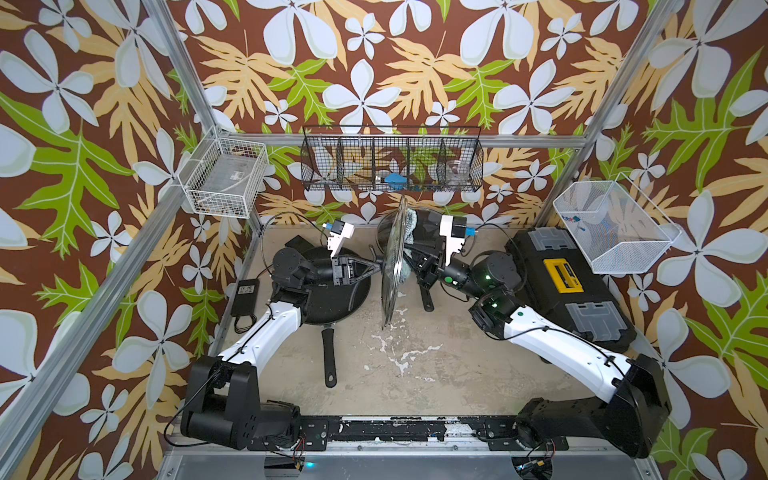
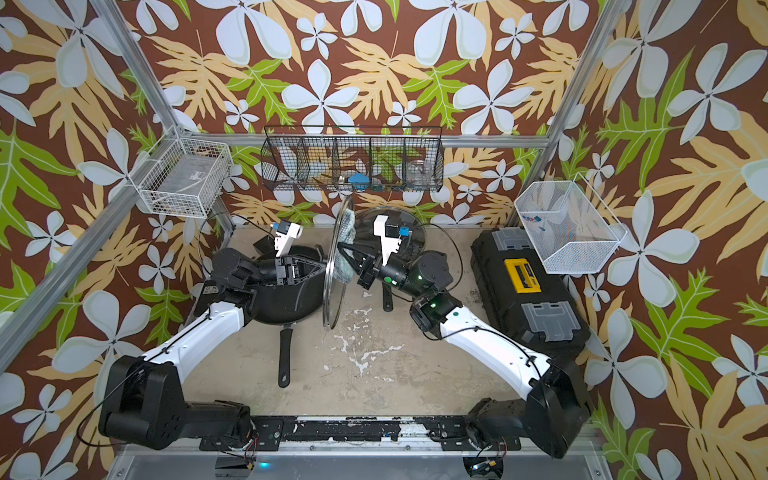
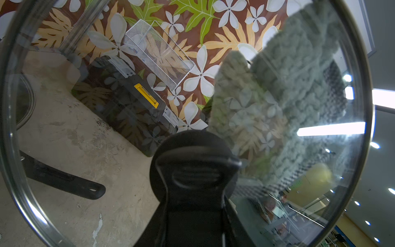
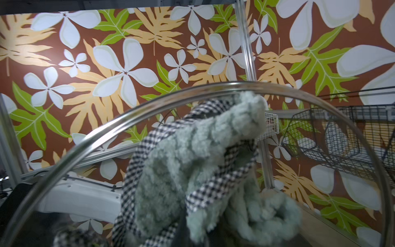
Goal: Wipe the pot lid with a cloth
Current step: Wipe the pot lid.
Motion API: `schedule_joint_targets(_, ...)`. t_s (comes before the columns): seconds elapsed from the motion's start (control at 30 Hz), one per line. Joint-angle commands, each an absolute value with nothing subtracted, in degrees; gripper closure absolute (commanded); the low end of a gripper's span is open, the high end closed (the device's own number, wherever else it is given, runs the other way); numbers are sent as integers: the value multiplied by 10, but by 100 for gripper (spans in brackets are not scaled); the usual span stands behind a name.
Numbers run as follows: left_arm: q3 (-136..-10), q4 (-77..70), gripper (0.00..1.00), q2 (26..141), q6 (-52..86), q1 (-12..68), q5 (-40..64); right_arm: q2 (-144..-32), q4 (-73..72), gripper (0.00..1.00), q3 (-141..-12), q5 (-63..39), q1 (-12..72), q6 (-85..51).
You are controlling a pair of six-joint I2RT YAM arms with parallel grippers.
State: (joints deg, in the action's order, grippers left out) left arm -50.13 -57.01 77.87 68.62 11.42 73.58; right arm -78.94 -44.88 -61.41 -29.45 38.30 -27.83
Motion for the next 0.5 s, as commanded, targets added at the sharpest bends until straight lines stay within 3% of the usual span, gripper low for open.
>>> schedule_joint_targets(0.0,-498,-705,100,778,736,115,731,-824,-407,100,-649,-232,371,-272)
schedule_joint_targets(0.27,-498,-795,100,780,806,115,728,-911,-359,100,-696,-229,345,-286)
schedule_joint_targets(0.47,-494,-752,100,780,775,115,726,-876,-388,100,-692,-276,345,-290)
